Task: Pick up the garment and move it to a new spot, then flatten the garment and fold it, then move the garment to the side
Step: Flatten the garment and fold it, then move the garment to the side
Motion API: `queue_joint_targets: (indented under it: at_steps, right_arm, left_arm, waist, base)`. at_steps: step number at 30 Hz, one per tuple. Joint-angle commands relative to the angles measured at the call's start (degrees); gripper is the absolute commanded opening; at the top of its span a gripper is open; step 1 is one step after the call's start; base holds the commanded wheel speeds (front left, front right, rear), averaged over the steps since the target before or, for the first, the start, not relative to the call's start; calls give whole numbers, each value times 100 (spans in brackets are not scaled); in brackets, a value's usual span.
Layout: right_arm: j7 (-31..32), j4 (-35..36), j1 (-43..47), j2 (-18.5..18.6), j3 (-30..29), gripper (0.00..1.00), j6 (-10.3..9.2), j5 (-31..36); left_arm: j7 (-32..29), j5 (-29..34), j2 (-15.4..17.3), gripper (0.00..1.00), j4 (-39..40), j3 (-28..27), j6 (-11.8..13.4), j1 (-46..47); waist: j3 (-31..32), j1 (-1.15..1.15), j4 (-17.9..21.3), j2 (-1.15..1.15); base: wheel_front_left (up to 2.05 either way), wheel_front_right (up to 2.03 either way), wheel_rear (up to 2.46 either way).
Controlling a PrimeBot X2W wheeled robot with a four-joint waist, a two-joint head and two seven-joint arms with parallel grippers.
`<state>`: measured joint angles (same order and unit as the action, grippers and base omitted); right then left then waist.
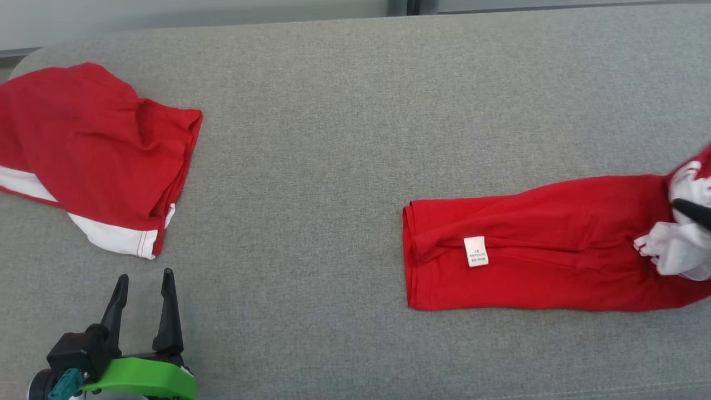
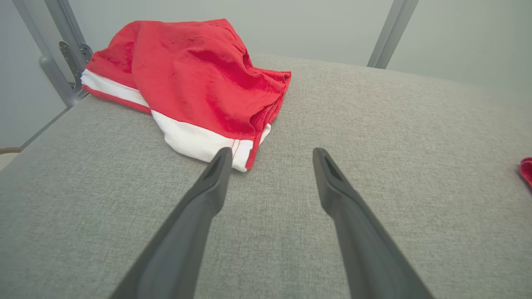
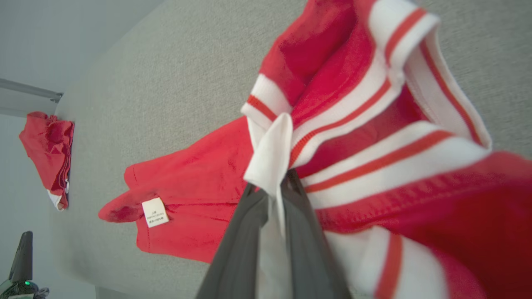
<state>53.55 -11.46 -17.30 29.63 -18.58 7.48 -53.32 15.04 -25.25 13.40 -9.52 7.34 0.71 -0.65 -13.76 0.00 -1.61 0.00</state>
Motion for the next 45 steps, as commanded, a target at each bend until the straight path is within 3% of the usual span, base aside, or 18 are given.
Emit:
queue_joint_targets:
  at_steps: [1, 5, 9, 17, 25, 26, 27, 28, 31, 35, 38, 42, 45]
  right_arm:
    - [121, 360, 154, -147, 182, 0, 3, -84]
    - [271, 1441, 208, -647, 961, 0, 3, -107]
    - [98, 1890, 220, -1058, 1884, 0, 3, 272]
    - [-661, 1768, 13, -1551, 3357, 0, 3, 858]
    - [-1185, 1474, -303, -1480, 4090, 0, 3, 1085]
    - [-1225, 1451, -328, -1480, 4188, 38, 4, 1079]
    - [-1264, 1441, -349, -1480, 4268, 91, 3, 1071]
    - [-1341, 1439, -395, -1465, 4305, 100, 3, 1111]
    - [-1417, 1607, -429, -1413, 4484, 100, 3, 1019]
    - [-1554, 2215, -348, -1243, 4173, 100, 3, 803]
    - [-1440, 2706, -126, -936, 3347, 100, 2, 550]
    - [-753, 2638, 502, -178, 1964, 100, 3, 595]
    - [-539, 2554, 699, 6, 1643, 100, 3, 521]
  left_arm:
    - [17, 62, 9, 100, -12, -33, -20, -11]
    - [17, 190, 94, 100, -53, -43, -65, 147]
    - [17, 244, 110, 100, -99, -21, -89, 263]
    - [16, 263, 138, 100, -214, 66, -117, 449]
    - [17, 223, 101, 100, -327, 89, -119, 491]
    - [17, 224, 94, 100, -342, 90, -123, 494]
    - [17, 225, 86, 100, -350, 88, -124, 498]
    - [17, 223, 76, 100, -361, 89, -128, 501]
    - [17, 217, 65, 100, -403, 76, -128, 474]
    - [17, 203, 56, 100, -421, 40, -108, 391]
    - [17, 196, 37, 100, -368, -2, -93, 327]
    - [16, 221, -30, 100, -234, -26, -102, 272]
    - [17, 237, -65, 100, -207, -8, -118, 297]
  waist:
    - [-65, 0, 103, 0]
    - [-204, 0, 230, 0]
    - [-333, 0, 327, 0]
    - [-488, 0, 363, 0]
    - [-477, 0, 355, 0]
    - [-471, 0, 355, 0]
    - [-468, 0, 357, 0]
    - [-463, 0, 357, 0]
    - [-428, 0, 355, 0]
    - [-375, 0, 360, 0]
    - [-359, 0, 362, 0]
    - [-442, 0, 381, 0]
    - [-498, 0, 380, 0]
  base:
    - [0, 0, 0]
    - [0, 0, 0]
    - [0, 0, 0]
    - [0, 0, 0]
    - [0, 0, 0]
    - [0, 0, 0]
    - [0, 0, 0]
    - [0, 0, 0]
    - [0, 0, 0]
    - [0, 0, 0]
    - [0, 0, 0]
    - [0, 0, 0]
    - [0, 0, 0]
